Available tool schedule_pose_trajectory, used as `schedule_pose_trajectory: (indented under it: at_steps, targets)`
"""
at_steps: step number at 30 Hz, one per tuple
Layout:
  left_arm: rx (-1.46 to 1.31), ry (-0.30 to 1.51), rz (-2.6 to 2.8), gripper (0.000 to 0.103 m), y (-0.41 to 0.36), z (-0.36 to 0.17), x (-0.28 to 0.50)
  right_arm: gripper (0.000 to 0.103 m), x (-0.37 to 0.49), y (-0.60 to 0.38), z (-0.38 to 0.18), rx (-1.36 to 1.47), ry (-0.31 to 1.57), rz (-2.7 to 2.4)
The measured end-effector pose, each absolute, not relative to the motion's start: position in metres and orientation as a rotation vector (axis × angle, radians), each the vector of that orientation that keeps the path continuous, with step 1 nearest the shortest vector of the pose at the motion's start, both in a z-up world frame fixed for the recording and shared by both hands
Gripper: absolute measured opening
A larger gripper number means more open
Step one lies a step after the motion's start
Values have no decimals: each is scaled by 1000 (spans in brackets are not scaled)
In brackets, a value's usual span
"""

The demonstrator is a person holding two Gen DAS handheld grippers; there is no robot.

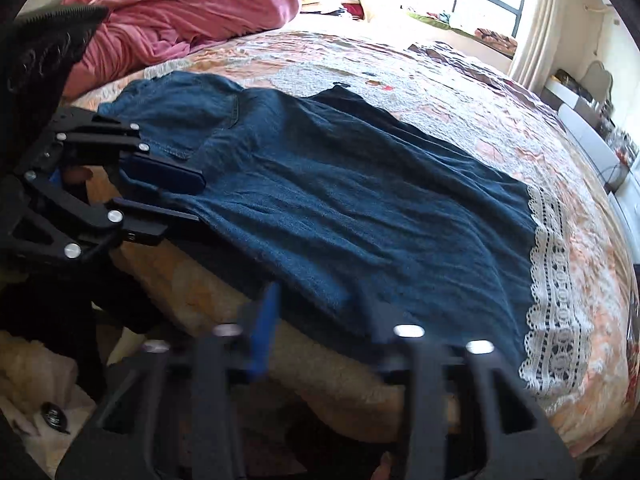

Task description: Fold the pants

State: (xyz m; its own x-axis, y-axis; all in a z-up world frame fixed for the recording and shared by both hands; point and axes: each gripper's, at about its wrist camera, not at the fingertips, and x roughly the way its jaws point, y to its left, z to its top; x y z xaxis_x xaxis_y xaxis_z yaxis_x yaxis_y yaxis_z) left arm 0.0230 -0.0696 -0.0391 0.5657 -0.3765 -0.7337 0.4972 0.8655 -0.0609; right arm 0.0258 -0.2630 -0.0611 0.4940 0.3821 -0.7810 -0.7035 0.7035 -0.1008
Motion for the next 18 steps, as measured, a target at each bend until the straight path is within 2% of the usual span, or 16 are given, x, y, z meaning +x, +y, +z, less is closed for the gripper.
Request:
schedule_pose_trajectory:
  at_steps: [2,11,13,15,18]
  targets:
    - [169,820,-518,8,-71,-39,21,4,33,-270,-61,-397,837,679]
    - [191,878,-550,7,-76,-47,19,4,24,-282,-64,-373,879,739]
    - [198,898,-555,7,-77,-51,19,10,24,-279,-70,-371,897,739]
    - [196,909,-554,7,-77,-54,21,29,24,-279,-74,-360,929,767]
    - [189,914,-579,14,-78,-56,20,42,20,-281,-71,-322,946,817]
